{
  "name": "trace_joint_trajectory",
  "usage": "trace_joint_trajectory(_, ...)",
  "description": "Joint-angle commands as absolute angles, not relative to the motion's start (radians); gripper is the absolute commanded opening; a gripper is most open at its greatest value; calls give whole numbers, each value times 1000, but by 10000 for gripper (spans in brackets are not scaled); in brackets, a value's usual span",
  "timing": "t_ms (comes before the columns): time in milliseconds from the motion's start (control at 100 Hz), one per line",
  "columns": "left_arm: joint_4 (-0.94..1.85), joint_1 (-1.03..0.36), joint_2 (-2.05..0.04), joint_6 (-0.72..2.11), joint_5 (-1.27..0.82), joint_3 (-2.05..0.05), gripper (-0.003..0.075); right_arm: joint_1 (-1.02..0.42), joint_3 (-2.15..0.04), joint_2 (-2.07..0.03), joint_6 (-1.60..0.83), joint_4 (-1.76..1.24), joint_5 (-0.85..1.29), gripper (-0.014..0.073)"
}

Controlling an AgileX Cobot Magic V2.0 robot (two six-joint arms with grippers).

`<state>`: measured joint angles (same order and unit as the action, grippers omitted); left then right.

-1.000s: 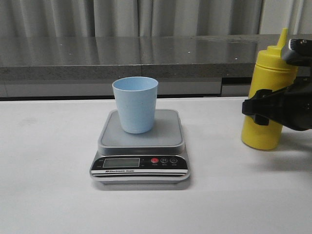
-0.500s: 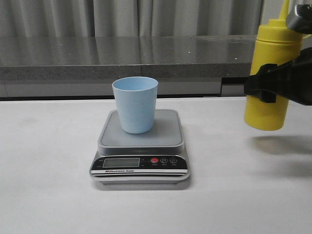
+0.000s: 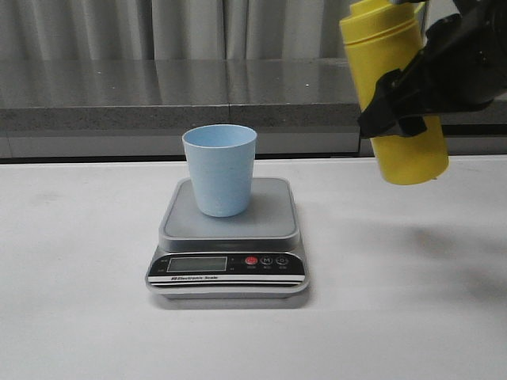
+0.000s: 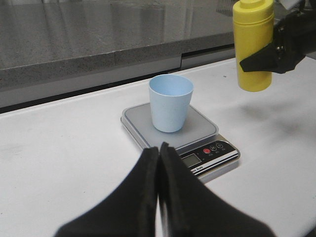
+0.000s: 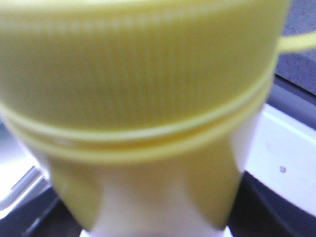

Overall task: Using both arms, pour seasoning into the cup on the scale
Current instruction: 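Lift the yellow bottle with the right gripper toward the cup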

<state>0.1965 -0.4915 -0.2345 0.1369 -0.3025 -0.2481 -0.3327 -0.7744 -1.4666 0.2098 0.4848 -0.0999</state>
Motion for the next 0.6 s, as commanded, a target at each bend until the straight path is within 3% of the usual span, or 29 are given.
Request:
trace_joint_trajectory(0,205,-492,-241,128,-218,-278,-20,-359,-851,-1426,249,590,-64,-58)
trace_joint_trajectory(260,205,-492,-241,128,-218,-278,-20,-419,-973,-1469,471,971,156,-58)
trace_joint_trajectory(590,205,-492,-241,128,-218,-278,-20,-480,-1000,-1539,516,1381,292,-58)
